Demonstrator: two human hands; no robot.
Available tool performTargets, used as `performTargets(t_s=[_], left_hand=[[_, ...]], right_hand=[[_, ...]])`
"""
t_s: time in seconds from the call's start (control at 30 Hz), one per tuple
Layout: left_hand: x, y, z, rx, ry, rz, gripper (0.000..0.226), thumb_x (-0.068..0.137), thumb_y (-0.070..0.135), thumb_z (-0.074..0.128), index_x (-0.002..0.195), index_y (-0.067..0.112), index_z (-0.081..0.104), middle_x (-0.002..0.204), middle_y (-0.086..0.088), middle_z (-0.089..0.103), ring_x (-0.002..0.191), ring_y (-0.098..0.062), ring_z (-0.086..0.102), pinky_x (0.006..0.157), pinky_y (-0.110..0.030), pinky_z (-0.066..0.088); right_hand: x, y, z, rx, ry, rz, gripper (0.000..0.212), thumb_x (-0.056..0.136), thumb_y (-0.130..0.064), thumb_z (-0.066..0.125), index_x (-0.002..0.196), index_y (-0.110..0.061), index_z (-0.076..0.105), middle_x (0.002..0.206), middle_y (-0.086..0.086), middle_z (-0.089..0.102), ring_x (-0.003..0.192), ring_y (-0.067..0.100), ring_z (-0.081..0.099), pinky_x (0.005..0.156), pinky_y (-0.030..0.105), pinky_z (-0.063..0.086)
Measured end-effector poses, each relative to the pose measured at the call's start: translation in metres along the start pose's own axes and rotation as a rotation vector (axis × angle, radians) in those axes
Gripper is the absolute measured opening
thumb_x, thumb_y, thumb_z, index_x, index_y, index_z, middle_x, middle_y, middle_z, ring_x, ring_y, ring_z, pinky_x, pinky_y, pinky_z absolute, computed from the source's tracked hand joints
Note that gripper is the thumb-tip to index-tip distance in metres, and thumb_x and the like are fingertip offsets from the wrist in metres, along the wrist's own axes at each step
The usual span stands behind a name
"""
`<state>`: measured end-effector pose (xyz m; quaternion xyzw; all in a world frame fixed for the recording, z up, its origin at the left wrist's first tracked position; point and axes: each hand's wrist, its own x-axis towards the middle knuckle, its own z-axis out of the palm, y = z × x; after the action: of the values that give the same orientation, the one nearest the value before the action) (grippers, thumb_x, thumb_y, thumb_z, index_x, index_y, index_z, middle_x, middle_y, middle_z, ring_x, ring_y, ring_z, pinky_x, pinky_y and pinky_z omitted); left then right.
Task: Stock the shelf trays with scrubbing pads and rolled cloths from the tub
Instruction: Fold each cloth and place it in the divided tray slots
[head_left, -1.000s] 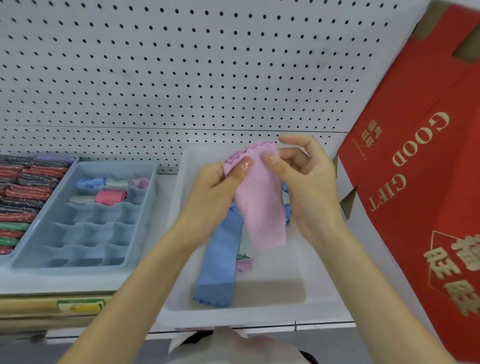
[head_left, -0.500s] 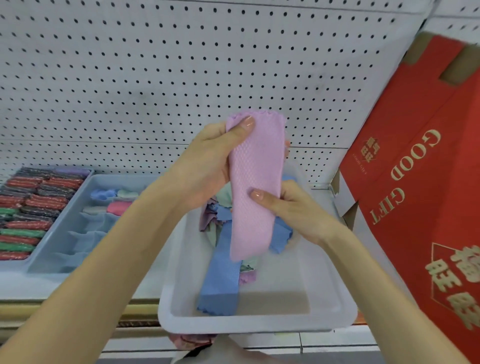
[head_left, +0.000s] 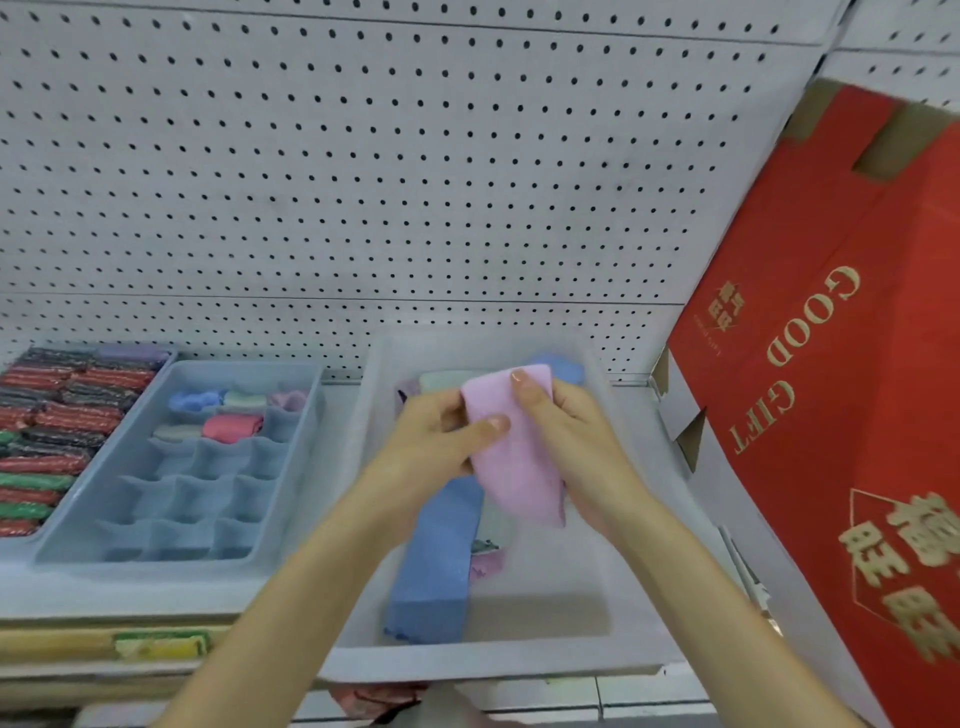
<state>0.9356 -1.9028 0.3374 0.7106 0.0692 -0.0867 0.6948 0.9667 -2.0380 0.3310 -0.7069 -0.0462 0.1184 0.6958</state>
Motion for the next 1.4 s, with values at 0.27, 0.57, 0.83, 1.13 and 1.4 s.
performTargets(t_s=[0.27,0.57,0.83,1.13,1.4], left_hand=[[0.000,-0.020,0.002,-0.116,0.277,0.142,0.024,0.089,0.000,0.060,0.108,0.015,0.054,0.063,0.002,0.066,0.065,-0.013,0.059,0.064,-0.028,0.048],[-0.001,-0.022,-0.002,0.186,0.244,0.310,0.040,0.080,-0.006,0.067,0.096,0.031,0.065,0.093,0.009,0.069,0.081,-0.007,0.064,0.079,-0.023,0.052],[-0.001,-0.013,-0.011,0.535,0.177,0.369,0.022,0.074,0.010,0.078,0.073,0.029,0.066,0.069,0.010,0.060,0.059,0.004,0.050,0.060,-0.008,0.039],[-0.006,-0.014,-0.012,0.133,-0.090,0.158,0.018,0.086,0.021,0.064,0.092,0.006,0.055,0.077,0.009,0.059,0.066,0.001,0.054,0.064,-0.014,0.042],[-0.015,-0.041,-0.003,-0.254,-0.244,-0.070,0.021,0.078,0.014,0.071,0.099,0.012,0.069,0.097,-0.004,0.072,0.089,-0.016,0.068,0.082,-0.031,0.055]], right_hand=[[-0.004,0.010,-0.011,0.086,0.112,0.006,0.036,0.082,-0.002,0.069,0.111,-0.015,0.053,0.089,0.008,0.072,0.079,0.015,0.069,0.062,0.021,0.052],[-0.009,0.010,-0.019,-0.043,0.025,-0.132,0.037,0.069,0.011,0.075,0.093,-0.016,0.070,0.082,-0.002,0.073,0.074,0.006,0.067,0.072,0.021,0.055],[-0.008,0.001,-0.029,-0.303,-0.097,-0.181,0.019,0.081,-0.001,0.069,0.081,-0.020,0.071,0.083,0.004,0.071,0.077,0.014,0.062,0.076,0.031,0.052],[-0.007,-0.003,-0.026,-0.335,-0.088,-0.138,0.016,0.087,-0.016,0.065,0.080,-0.030,0.067,0.102,-0.004,0.054,0.095,0.012,0.057,0.090,0.028,0.045],[-0.011,-0.001,-0.014,0.076,-0.103,-0.010,0.009,0.091,-0.010,0.059,0.092,-0.011,0.068,0.079,-0.003,0.069,0.071,0.006,0.063,0.066,0.019,0.051]])
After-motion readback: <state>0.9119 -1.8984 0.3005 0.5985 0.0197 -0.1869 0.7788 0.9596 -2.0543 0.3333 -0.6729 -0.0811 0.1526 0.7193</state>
